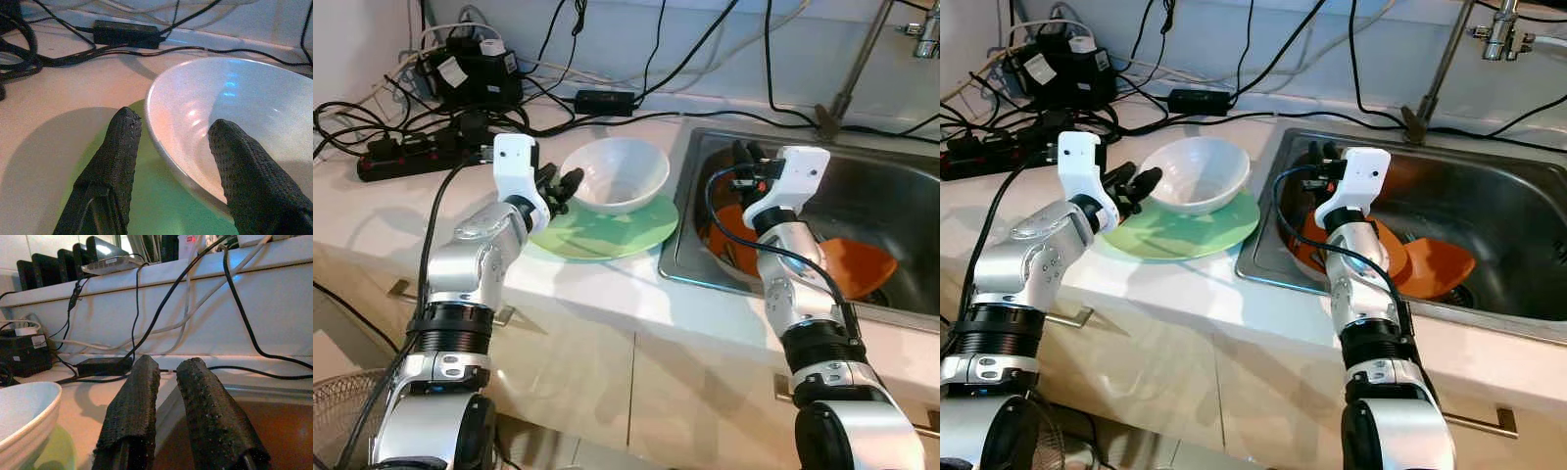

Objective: Kitchen organization

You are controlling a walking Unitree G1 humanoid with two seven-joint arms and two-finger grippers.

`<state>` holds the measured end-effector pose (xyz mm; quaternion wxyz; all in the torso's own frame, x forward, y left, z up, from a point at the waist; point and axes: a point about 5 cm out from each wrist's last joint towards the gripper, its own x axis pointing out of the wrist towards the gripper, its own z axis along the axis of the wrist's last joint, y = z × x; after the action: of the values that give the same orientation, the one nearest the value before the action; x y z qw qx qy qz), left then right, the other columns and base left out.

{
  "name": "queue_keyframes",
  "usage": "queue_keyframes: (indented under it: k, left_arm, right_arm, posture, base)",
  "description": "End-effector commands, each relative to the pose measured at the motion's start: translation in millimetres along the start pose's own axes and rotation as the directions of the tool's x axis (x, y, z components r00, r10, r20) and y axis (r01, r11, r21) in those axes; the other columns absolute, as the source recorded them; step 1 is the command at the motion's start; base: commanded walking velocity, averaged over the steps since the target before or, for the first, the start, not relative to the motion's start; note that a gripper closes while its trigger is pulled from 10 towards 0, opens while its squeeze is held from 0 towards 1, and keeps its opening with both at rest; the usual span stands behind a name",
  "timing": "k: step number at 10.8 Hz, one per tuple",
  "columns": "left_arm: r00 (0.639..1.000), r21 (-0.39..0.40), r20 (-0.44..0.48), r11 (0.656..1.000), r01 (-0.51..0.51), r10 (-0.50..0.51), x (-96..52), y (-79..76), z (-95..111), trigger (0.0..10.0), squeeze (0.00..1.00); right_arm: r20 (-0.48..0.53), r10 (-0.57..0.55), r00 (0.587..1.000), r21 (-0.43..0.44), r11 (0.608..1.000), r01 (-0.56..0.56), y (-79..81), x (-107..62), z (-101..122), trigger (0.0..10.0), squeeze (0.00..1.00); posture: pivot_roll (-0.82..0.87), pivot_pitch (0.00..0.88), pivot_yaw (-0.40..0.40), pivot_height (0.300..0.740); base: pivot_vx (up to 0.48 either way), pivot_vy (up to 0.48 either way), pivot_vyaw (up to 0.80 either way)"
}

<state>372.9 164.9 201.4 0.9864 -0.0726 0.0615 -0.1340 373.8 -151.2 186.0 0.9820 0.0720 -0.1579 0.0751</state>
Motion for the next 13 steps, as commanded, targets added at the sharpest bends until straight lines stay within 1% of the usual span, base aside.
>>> queue_keyframes:
  k: [1,3,4,6,7,9,11,12,13]
  left_arm:
    - [0.999,-0.005,0.031,1.0,-0.017,0.017,-0.1,0.4,12,10.0,0.0]
    - [1.0,-0.07,-0.008,0.997,-0.007,0.006,-0.3,0.5,8,10.0,0.0]
    - [0.999,-0.107,-0.033,0.994,0.025,-0.028,-0.5,-3.8,1,10.0,0.0]
    - [0.987,-0.167,-0.097,0.98,0.109,-0.126,-1.9,-21.9,-15,10.0,0.0]
    - [0.983,-0.186,-0.111,0.975,0.123,-0.145,-2.3,-25.1,-19,10.0,0.0]
    - [0.98,-0.213,-0.132,0.97,0.117,-0.147,-4.2,-28.9,-24,10.0,0.0]
    - [0.978,-0.223,-0.14,0.967,0.123,-0.157,-5.6,-35.2,-31,10.0,0.0]
    - [0.982,-0.217,-0.118,0.969,0.116,-0.144,-5.2,-34.0,-29,0.0,0.0]
    - [0.984,-0.221,-0.107,0.969,0.113,-0.139,-5.0,-32.6,-27,0.0,0.0]
  right_arm:
    - [0.018,0.001,1.0,-0.002,1.0,-0.001,0.4,1.4,5,10.0,0.0]
    - [0.016,0.003,1.0,0.0,1.0,-0.003,1.1,1.7,5,10.0,0.0]
    - [0.016,0.003,1.0,0.001,1.0,-0.003,1.5,1.8,5,10.0,0.0]
    - [0.013,0.005,1.0,0.002,1.0,-0.005,2.8,1.4,4,10.0,0.0]
    - [0.013,0.006,1.0,0.003,1.0,-0.006,3.0,1.5,4,10.0,0.0]
    - [0.015,0.007,1.0,0.005,1.0,-0.007,3.8,2.3,5,10.0,0.0]
    - [0.012,0.009,1.0,0.006,1.0,-0.009,4.9,2.4,4,10.0,0.0]
    - [0.013,0.012,1.0,0.007,1.0,-0.012,5.5,2.5,4,10.0,0.0]
    - [0.012,0.01,1.0,0.007,1.0,-0.011,5.3,2.6,4,10.0,0.0]
  posture:
    - [0.23,0.0,0.035,0.725]
    - [0.23,0.0,0.037,0.725]
    - [0.23,0.0,0.037,0.725]
    - [0.23,0.0,0.039,0.725]
    - [0.23,0.0,0.04,0.725]
    - [0.23,0.0,0.039,0.725]
    - [0.23,0.0,0.037,0.725]
    - [0.23,0.0,0.036,0.725]
    - [0.23,0.0,0.037,0.725]
  base:
    - [0.0,0.0,0.0]
    - [0.0,0.0,0.0]
    - [0.0,0.0,0.0]
    - [0.0,0.0,0.0]
    - [0.0,0.0,0.0]
    - [0.0,0.0,0.0]
    - [0.0,0.0,0.0]
    - [0.0,0.0,0.0]
    - [0.0,0.0,0.0]
